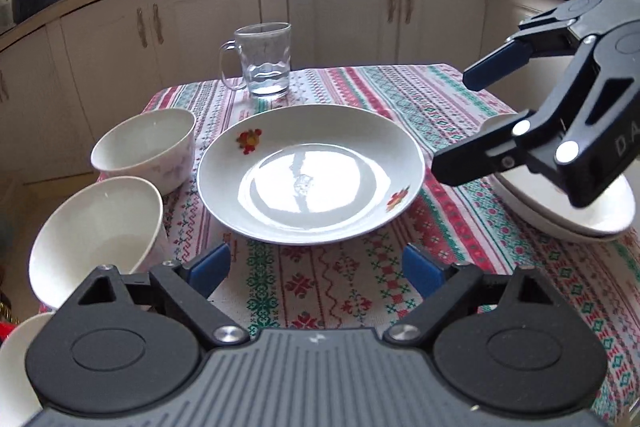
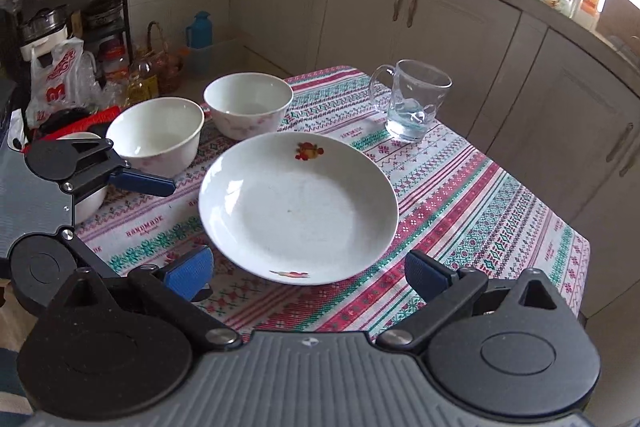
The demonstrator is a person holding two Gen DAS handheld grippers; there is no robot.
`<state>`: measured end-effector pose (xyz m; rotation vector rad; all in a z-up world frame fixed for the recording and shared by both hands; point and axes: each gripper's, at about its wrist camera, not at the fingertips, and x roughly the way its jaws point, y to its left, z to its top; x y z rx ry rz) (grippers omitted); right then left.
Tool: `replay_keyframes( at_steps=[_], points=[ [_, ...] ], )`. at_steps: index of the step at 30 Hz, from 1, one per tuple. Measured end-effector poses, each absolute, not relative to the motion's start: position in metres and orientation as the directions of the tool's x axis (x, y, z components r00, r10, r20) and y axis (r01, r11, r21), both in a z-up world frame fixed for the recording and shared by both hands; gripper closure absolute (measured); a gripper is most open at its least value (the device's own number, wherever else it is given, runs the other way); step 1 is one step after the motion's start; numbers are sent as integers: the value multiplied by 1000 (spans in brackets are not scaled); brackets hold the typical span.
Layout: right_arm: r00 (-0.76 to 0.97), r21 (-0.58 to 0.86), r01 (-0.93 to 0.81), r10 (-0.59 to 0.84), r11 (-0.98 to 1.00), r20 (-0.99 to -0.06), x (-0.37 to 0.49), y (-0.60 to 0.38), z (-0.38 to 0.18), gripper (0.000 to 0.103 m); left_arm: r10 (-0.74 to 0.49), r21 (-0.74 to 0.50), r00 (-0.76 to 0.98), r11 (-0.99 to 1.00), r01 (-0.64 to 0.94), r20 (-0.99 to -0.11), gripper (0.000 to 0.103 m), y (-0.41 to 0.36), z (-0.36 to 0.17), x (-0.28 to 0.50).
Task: Organize plates and bowls
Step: 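Move the right gripper to the rim of another white flower plate, then close the right gripper on the plate rim and lift it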
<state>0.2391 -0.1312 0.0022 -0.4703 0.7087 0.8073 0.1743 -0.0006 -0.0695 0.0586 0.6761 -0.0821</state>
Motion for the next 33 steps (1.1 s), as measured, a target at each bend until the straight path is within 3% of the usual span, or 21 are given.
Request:
replay_keyframes(
  at_steps=[14,21,33],
  points=[
    [326,-41,-880,538,473,-777,323,-114,-16,0,18,74,760,997,39,-649,10,-7,-83,197],
    [247,8,-904,538,427,-806,368,-92,-27,4,-1,62,761,997,54,-649,10,-8,-84,201],
    [100,147,-915,562,377,-821,420,-65,-57,25,-10,54,763,997,58,-646,10,-7,-86,205]
  ],
)
